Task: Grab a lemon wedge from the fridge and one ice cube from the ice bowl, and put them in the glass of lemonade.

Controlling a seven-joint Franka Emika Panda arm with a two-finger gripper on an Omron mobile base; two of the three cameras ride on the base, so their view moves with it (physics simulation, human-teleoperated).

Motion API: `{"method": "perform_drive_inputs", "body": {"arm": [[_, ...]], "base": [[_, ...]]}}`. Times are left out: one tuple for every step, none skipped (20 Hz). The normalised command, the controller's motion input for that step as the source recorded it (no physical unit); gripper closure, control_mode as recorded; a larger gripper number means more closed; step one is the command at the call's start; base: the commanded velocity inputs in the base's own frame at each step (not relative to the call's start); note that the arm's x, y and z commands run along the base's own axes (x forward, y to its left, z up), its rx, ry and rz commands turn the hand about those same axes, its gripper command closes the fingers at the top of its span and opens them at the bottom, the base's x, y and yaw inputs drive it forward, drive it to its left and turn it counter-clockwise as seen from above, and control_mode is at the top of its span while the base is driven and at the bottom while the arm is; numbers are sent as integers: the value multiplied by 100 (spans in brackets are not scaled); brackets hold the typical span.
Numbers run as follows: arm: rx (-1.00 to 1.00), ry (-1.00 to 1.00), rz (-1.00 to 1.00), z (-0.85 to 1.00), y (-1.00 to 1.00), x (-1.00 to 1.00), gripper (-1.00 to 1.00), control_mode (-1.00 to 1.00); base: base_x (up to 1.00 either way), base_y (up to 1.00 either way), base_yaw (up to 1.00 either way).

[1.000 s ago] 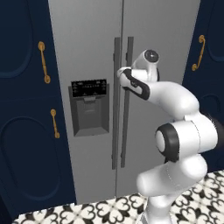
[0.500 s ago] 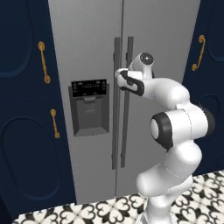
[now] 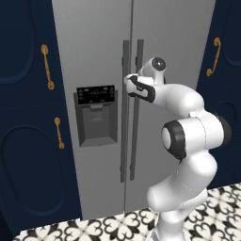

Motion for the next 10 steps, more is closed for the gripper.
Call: {"method": "perform_drive_inputs", "body": {"arm": [[0,0,0,0,0,9,100,-100],[0,1,0,0,0,5,100,-100],[0,1,0,0,0,5,100,-100],[0,0,0,0,0,6,100,-100],[0,1,0,0,-10,0,100,-100],[0,2,-3,0,-21,0,100,-100],[0,3,-5,2,-40,-4,100,-100],[0,3,-9,0,-56,0,100,-100],[0,4,-11,0,-70,0,100,-100],[0,4,-11,0,-79,0,100,-100]], "base": [[0,0,0],[0,0,0],[0,0,0],[0,0,0],[0,0,0],[0,0,0],[0,0,0],[0,0,0],[0,0,0],[0,0,0]]}}
